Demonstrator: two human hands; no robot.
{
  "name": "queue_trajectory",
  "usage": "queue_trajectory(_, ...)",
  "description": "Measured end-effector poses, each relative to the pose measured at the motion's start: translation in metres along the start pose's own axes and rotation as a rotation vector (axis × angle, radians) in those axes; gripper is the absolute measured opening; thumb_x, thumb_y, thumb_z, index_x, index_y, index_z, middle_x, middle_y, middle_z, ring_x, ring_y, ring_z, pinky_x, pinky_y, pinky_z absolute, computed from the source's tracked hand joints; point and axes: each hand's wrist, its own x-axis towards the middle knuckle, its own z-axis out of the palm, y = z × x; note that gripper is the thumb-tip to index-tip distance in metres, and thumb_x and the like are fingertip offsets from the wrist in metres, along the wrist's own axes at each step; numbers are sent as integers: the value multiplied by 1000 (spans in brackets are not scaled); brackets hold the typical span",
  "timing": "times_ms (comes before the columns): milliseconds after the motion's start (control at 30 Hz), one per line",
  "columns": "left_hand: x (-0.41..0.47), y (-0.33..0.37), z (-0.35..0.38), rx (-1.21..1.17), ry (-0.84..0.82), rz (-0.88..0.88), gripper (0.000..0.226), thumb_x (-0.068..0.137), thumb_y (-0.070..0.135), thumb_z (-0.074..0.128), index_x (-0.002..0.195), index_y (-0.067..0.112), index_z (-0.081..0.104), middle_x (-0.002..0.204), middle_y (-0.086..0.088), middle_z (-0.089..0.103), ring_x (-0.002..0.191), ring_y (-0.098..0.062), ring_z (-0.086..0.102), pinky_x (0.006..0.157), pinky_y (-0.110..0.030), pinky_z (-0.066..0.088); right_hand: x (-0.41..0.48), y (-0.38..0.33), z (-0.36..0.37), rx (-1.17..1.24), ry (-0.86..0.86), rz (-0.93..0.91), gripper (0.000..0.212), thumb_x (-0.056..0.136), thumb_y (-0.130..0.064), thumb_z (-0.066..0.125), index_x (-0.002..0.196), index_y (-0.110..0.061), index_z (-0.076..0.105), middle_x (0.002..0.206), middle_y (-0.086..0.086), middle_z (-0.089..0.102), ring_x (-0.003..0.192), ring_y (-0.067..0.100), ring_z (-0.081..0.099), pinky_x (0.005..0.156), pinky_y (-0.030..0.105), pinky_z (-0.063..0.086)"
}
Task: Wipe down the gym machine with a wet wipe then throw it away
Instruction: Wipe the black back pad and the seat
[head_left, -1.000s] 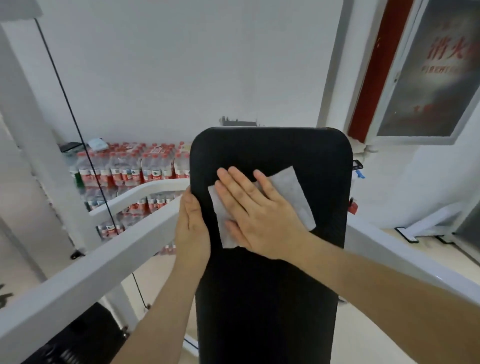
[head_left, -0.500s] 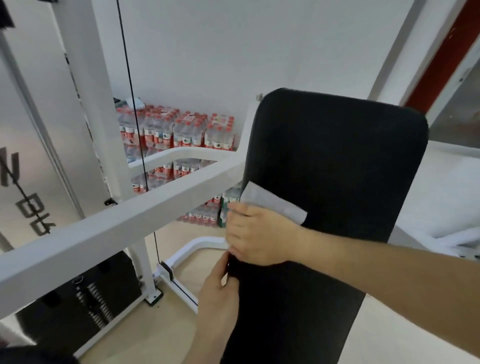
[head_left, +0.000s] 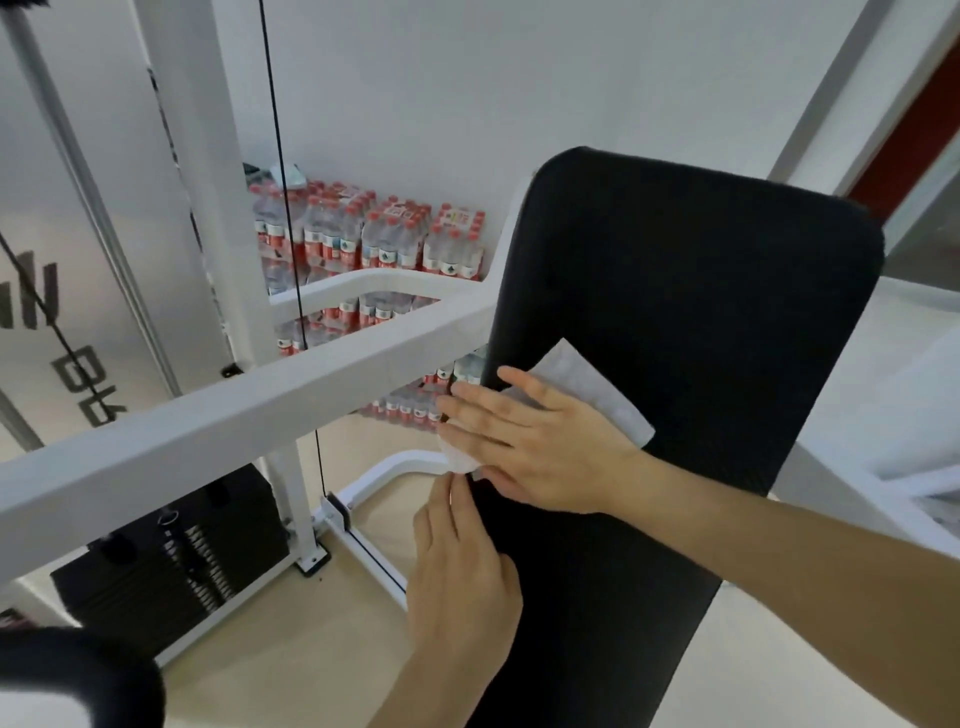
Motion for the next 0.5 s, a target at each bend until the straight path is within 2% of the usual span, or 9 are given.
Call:
queue_trajectory(67, 0, 3, 1, 40, 15, 94, 85, 73, 9, 61, 150, 17, 26, 147, -13, 32, 125, -28, 40, 89, -36, 53, -19, 43, -8, -48, 87, 137, 59, 98, -43, 37, 153, -22, 30, 160, 1, 23, 149, 20, 16, 119, 47, 5)
queue_trajectory(133, -3, 13, 5, 125, -16, 142, 87, 79, 14, 59, 154, 24, 15, 154, -14, 14, 131, -31, 34, 91, -37, 53, -40, 88, -18, -101, 137, 392, 60, 98, -43, 36, 154, -24, 24, 161, 1, 22, 149, 21, 19, 118, 49, 11)
queue_trajectory(200, -6, 19, 11, 194, -51, 139, 91, 80, 17, 61, 155, 25, 9, 158, -14, -2, 139, -36, 22, 96, -39, 51, -50, 108, -26, -62, 190, 686, 58, 101, -42, 31, 155, -22, 21, 161, 3, 20, 149, 21, 16, 119, 50, 11)
queue_trajectory(267, -13, 20, 18, 253, -77, 156, 99, 69, 16, 72, 154, 18, 20, 159, -21, 5, 142, -40, 21, 92, -41, 54, -50, 92, -19, -19, 259, 882, 58, 103, -41, 27, 156, -18, 18, 162, 4, 16, 150, 22, 12, 120, 51, 9)
queue_trajectory(334, -18, 15, 26, 306, -67, 210, 102, 59, 15, 77, 151, 14, 31, 158, -23, 15, 142, -40, 22, 86, -41, 57, -59, 52, -3, 31, 253, 845, 60, 102, -39, 31, 155, -14, 18, 162, 6, 14, 150, 22, 10, 120, 52, 7)
queue_trajectory(434, -22, 11, 29, 376, -82, 271, 100, 60, 16, 77, 150, 14, 33, 158, -23, 14, 143, -39, 18, 90, -43, 55, -86, -4, 18, 52, 132, 570, 63, 99, -38, 40, 155, -16, 21, 162, 3, 15, 150, 21, 11, 120, 53, 7)
queue_trajectory(500, -20, 12, 26, 386, -76, 294, 97, 59, 15, 79, 147, 12, 38, 157, -24, 18, 142, -40, 23, 94, -46, 52, -98, -7, 23, 36, 116, 421, 62, 98, -39, 40, 154, -19, 23, 162, 0, 18, 150, 18, 14, 120, 50, 10)
